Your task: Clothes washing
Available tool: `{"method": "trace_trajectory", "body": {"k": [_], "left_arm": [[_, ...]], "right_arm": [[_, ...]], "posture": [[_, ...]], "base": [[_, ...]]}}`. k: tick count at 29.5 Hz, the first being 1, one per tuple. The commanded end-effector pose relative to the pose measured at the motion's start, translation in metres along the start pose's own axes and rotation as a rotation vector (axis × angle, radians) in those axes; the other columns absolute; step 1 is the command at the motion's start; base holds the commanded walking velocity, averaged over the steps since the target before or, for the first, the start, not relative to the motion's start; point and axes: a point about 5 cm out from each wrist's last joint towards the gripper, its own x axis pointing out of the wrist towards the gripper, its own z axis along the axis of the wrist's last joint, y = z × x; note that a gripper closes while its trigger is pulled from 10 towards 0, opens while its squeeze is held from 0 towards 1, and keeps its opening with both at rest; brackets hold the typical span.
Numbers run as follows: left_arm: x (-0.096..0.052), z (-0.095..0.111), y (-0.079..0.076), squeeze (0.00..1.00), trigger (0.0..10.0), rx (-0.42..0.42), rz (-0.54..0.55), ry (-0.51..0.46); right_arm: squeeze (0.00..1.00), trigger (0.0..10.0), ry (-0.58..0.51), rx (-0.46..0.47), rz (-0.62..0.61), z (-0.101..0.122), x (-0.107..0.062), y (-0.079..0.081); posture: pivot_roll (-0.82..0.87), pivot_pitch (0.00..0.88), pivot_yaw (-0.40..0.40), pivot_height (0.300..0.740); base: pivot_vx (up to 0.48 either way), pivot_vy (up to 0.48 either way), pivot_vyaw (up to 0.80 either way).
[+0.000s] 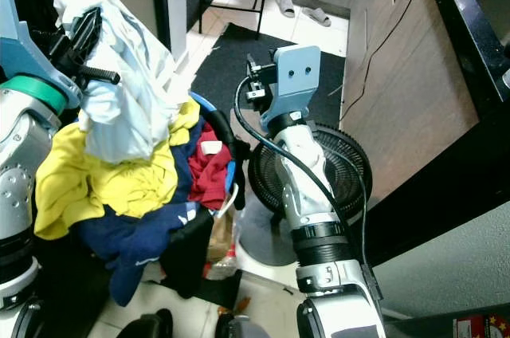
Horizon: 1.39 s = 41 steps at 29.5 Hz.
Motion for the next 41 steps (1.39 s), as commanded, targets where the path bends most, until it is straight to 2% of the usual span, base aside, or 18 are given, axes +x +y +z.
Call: {"method": "trace_trajectory", "body": {"k": [1,7,15,26,41], "left_arm": [[-0.001,0.0031,-0.0023,0.0,10.0,0.014,-0.003,-0.012],[-0.0017,0.0038,-0.0017,0.0,10.0,0.016,0.005,-0.014],[-0.002,0.0062,-0.0013,0.0,10.0,0.022,0.002,-0.028],[-0.0012,0.0044,-0.0013,0.0,10.0,0.045,0.007,-0.019],[-0.0002,0.0041,0.002,0.0,10.0,0.055,0.008,-0.018]], "right_arm": [[0.0,10.0,-0.006,0.008,-0.016,0.001,-0.0016,-0.0036],[0.0,10.0,-0.002,0.02,-0.022,0.0003,-0.0015,-0.0042],[0.0,10.0,-0.003,0.022,-0.022,0.0005,-0.0008,-0.0043],[0.0,10.0,0.012,0.048,-0.029,-0.0016,-0.0006,-0.005],[0.0,10.0,0.001,0.057,-0.036,0.0004,0.0008,-0.006]], "posture": [[0.11,0.089,-0.056,0.74],[0.11,0.092,-0.055,0.74],[0.11,0.093,-0.056,0.74],[0.11,0.093,-0.056,0.74],[0.12,0.093,-0.055,0.74]], "base": [[0.0,0.0,0.0],[0.0,0.0,-0.23],[-0.359,0.0,-0.26],[0.0,0.0,0.0],[0.0,0.0,-0.8]]}}
